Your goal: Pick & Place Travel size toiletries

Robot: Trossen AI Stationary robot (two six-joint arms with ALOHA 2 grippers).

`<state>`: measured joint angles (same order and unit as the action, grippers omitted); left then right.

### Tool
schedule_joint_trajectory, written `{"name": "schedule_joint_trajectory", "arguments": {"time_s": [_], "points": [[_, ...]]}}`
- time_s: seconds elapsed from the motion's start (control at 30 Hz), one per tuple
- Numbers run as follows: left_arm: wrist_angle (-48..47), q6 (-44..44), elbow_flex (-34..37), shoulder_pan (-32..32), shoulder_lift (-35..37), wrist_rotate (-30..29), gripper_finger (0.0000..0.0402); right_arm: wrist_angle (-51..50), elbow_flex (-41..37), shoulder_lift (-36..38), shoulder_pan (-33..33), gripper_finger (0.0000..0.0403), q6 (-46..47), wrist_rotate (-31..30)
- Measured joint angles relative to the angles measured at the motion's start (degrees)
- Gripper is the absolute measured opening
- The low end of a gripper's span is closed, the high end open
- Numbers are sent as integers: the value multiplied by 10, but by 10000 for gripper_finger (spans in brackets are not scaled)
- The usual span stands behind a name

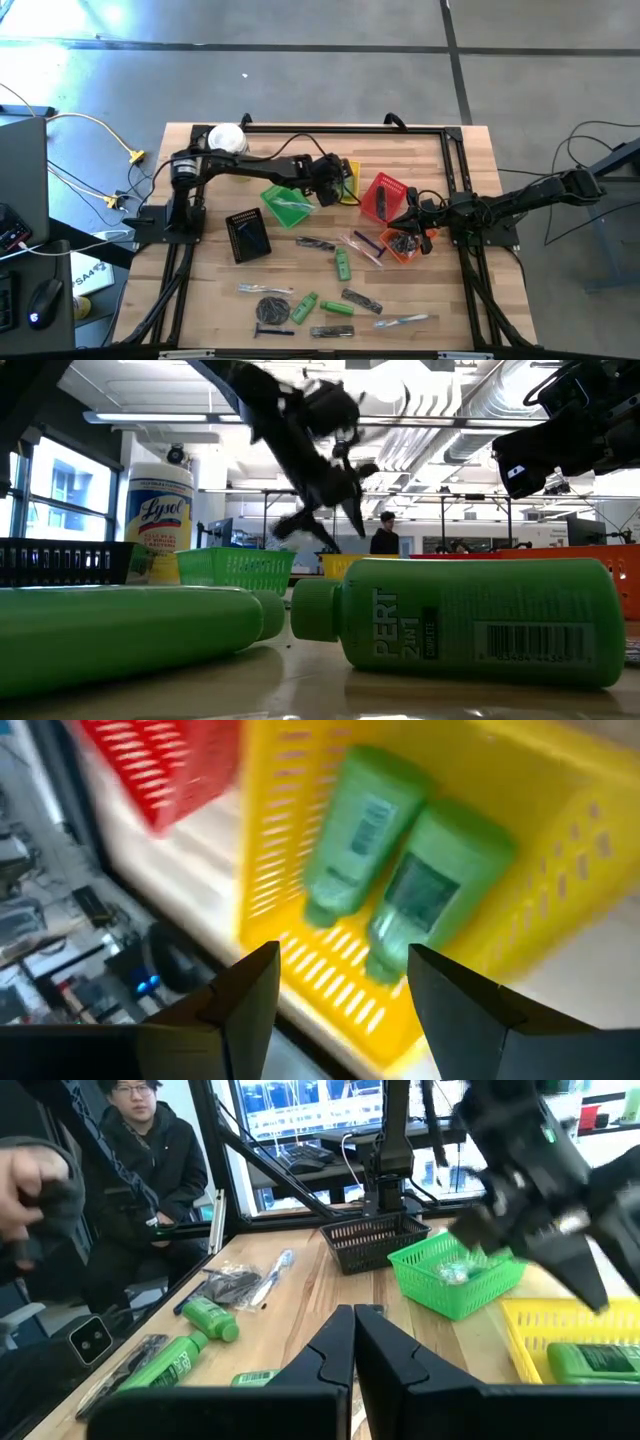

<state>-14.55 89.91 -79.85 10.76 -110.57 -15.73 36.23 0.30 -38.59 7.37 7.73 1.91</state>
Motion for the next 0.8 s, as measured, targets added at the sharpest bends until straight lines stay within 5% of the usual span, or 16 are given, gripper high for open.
{"name": "schedule_joint_trajectory", "arguments": {"time_s": [0.2, 0.33, 0.6, 0.8], "points": [[-76, -57, 0, -36, 117, -9, 206, 4, 0, 0, 0, 3, 0, 0], [-138, -130, 0, -74, 222, -7, 166, 7, 0, 0, 0, 3, 0, -3], [-236, -472, 0, -154, 423, 1, 20, 31, 0, 0, 0, 3, 0, -5], [-295, -717, 13, -181, 532, 1, 5, 45, 0, 0, 0, 3, -1, -29]]}}
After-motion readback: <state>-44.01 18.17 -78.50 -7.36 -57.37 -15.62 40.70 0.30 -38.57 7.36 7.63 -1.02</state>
